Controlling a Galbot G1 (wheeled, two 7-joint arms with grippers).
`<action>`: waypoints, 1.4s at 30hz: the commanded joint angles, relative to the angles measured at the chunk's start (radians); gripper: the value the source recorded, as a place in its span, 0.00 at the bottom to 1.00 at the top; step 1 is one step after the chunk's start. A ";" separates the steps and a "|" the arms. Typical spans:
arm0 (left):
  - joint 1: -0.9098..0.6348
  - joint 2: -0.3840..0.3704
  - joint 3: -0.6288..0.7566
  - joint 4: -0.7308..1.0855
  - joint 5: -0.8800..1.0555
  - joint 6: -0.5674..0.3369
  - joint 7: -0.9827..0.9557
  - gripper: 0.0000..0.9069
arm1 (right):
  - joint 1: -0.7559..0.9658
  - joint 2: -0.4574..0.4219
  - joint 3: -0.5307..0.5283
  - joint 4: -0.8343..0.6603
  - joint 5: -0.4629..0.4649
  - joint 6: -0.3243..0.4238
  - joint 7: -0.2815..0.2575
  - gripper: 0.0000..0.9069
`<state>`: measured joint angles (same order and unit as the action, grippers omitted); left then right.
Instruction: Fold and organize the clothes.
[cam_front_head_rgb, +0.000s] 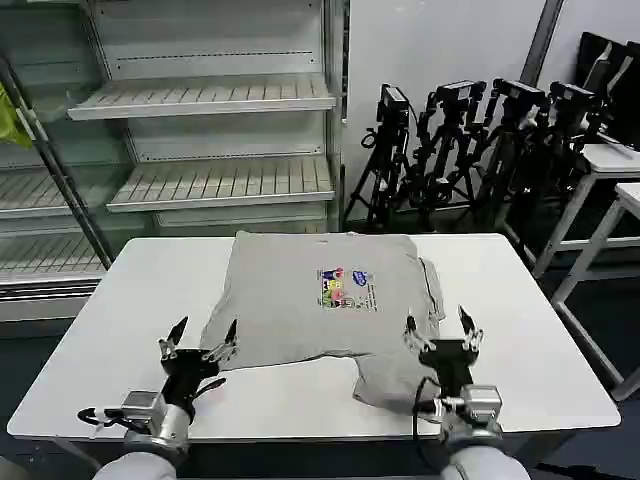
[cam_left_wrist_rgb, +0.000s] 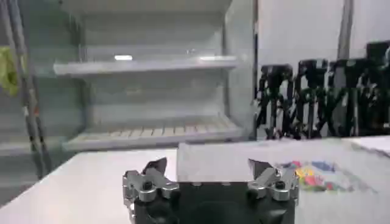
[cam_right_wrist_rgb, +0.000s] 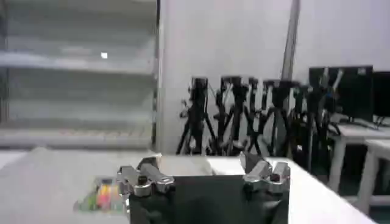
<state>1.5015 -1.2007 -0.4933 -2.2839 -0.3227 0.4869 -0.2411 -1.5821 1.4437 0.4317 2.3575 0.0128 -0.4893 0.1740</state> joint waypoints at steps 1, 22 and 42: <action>0.091 0.089 -0.046 0.039 -0.076 0.093 0.008 1.00 | -0.178 -0.050 0.014 0.034 0.051 -0.029 0.007 1.00; -0.021 0.095 0.007 0.197 -0.113 0.090 -0.002 0.06 | -0.112 -0.007 -0.066 -0.103 0.002 -0.014 0.019 0.76; -0.005 0.087 0.014 0.193 -0.180 0.089 0.015 0.06 | -0.095 0.001 -0.090 -0.124 0.028 -0.011 0.014 0.00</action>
<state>1.4946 -1.1123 -0.4823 -2.1032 -0.4781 0.5662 -0.2308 -1.6835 1.4428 0.3459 2.2455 0.0408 -0.4952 0.1872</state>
